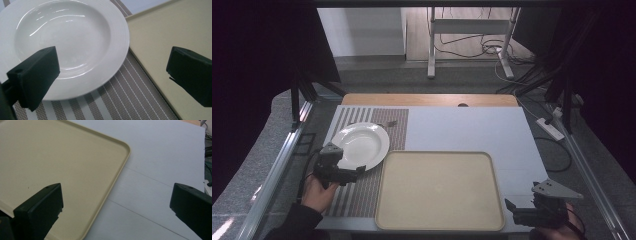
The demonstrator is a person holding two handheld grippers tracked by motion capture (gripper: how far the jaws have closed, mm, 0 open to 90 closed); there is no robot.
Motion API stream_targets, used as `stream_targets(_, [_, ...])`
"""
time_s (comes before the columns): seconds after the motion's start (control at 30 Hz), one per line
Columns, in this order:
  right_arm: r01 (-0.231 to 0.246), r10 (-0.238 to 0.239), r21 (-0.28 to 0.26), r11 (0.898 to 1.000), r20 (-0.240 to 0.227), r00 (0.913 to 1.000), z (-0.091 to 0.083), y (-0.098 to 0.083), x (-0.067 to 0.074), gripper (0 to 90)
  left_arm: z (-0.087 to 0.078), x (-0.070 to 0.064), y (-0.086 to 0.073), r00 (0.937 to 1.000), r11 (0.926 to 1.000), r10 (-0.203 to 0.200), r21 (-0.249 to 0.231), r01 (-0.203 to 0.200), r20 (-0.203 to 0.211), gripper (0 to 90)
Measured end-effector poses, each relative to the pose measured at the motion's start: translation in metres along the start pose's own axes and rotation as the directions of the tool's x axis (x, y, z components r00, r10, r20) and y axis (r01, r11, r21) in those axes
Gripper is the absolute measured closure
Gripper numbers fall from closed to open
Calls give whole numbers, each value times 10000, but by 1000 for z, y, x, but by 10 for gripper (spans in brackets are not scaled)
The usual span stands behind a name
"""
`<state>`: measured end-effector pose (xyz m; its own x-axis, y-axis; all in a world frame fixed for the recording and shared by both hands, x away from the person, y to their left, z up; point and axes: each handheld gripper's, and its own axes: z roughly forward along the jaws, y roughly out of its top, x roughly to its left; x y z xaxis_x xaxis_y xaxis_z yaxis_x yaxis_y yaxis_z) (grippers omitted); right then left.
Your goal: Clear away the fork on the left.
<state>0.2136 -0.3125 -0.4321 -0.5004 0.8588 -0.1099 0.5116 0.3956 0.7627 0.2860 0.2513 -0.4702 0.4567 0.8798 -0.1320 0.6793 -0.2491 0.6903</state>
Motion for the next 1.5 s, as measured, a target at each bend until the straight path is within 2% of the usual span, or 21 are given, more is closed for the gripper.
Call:
stream_targets(0.2, [-25, 25, 9, 10000, -6, 10000, 0, 0, 0, 0, 11, 5, 11, 9999, 9999, 25, 124, -23, -108, 0])
stream_targets(0.33, [-18, 18, 27, 10000, -2, 10000, 0, 0, 0, 0, 17, 10, 17, 10000, 10000, -1, 88, 1, -16, 0])
stream_targets(0.47, [-29, 29, 34, 10000, -5, 10000, 0, 0, 0, 0, 26, 15, 25, 9998, 9998, 203, 51, -203, 55, 0])
stream_targets(0.7, [-36, 36, 50, 10000, -13, 10000, 0, 0, 0, 0, 41, 23, 40, 9978, 9975, 667, 251, -667, -9, 0])
stream_targets(0.87, [-33, 33, 46, 10000, -5, 10000, 0, 0, 0, 0, 49, 29, 48, 9971, 9969, 758, 225, -759, 81, 0])
stream_targets(0.97, [-47, 47, 29, 10000, -34, 10000, 0, 0, -1, 0, 58, 35, 54, 9961, 9953, 883, 385, -884, 48, 0])
stream_targets(1.3, [-55, 55, 48, 10000, -46, 10000, 0, 0, -1, 0, 76, 52, 67, 9966, 9951, 829, 537, -828, -3, 0])
stream_targets(1.43, [-59, 59, 50, 10000, -57, 10000, 0, 0, -1, 0, 90, 61, 76, 9977, 9961, 682, 558, -684, 54, 0])
stream_targets(1.5, [-62, 63, 64, 10000, -59, 10000, 1, 0, -1, 0, 96, 63, 79, 9972, 9949, 752, 673, -749, -17, 0])
